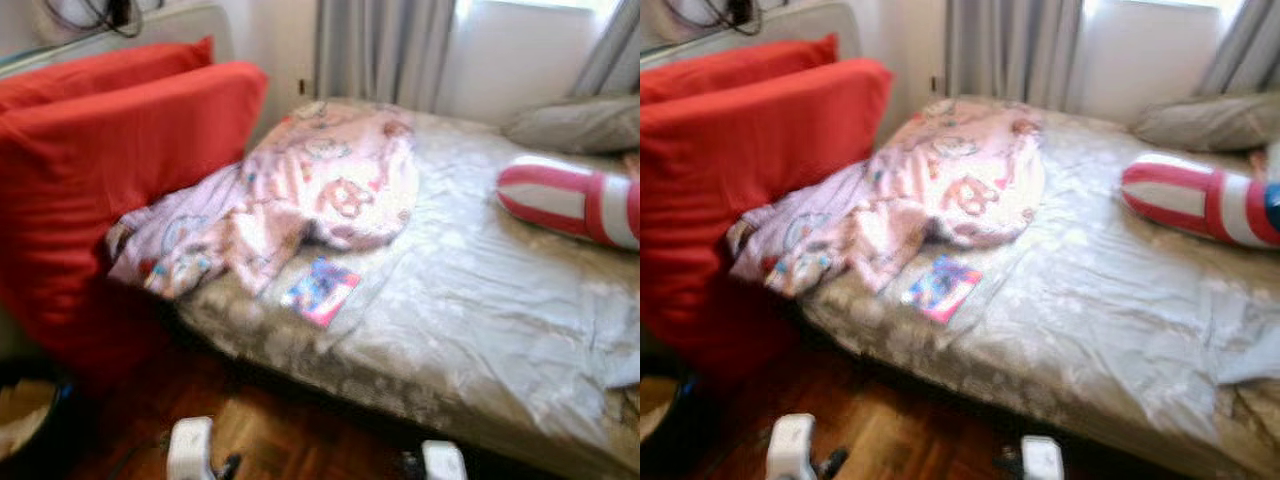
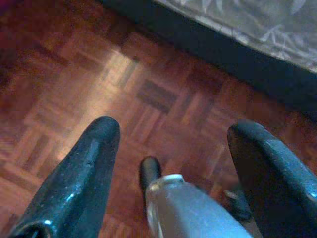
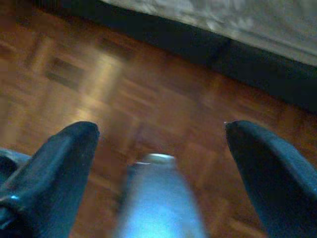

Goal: Clean up the room

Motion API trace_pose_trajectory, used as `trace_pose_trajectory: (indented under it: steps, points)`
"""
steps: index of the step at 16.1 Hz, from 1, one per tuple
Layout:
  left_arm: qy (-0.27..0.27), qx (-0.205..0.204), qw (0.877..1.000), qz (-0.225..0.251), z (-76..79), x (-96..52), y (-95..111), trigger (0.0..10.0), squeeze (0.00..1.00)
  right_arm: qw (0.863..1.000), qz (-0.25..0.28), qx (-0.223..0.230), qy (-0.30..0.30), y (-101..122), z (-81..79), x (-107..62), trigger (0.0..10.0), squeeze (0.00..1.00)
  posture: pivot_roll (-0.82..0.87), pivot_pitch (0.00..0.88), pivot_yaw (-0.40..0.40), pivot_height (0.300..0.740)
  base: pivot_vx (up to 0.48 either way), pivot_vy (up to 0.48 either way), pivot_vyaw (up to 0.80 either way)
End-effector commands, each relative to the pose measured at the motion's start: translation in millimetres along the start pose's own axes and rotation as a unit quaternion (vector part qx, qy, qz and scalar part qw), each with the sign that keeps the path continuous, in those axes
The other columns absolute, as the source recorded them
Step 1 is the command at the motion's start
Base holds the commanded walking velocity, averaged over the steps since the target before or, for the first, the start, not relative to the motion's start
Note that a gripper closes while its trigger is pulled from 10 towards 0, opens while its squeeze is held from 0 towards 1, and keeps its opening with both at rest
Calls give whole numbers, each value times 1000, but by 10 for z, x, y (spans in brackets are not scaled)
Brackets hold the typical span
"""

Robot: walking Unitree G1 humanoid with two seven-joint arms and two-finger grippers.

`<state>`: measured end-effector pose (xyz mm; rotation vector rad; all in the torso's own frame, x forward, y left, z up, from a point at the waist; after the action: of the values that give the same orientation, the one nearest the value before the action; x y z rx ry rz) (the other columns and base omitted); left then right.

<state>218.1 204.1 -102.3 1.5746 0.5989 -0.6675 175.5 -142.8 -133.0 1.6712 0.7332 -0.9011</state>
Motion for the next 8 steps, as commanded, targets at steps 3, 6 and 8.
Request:
trace_pose_trajectory:
  steps: [3, 6, 8]
  points:
    - [-10, -1, 1000, 5, 93, 25, 50, 10000, 0, 1000, -4, 7, -13, -36, 112, -16, 10000, 0, 4, 0, -6, 740, 0, -339, 0]
    - [-11, -1, 1000, 4, 103, 23, 40, 10000, 0, 1000, -5, 4, -15, -39, 114, -16, 10000, 0, 3, 0, -5, 740, 0, -336, 0]
    - [-11, -1, 1000, 4, 108, 24, 40, 10000, 0, 1000, -5, 8, -14, -38, 110, -16, 10000, 0, 3, 0, -3, 740, 0, -339, 0]
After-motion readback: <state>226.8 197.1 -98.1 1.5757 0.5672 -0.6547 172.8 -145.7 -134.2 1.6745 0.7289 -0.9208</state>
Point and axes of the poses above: a point about 5 cm out from each wrist's last joint towards the gripper, its own x axis pointing out of the wrist towards the gripper, its own y axis along the axis of the wrist's last joint, z = x × y, the point moved 4 cm from there along x, pointing out of the wrist towards the gripper, and after that the axes turned 11 degrees about x, right-handed, at the moved point
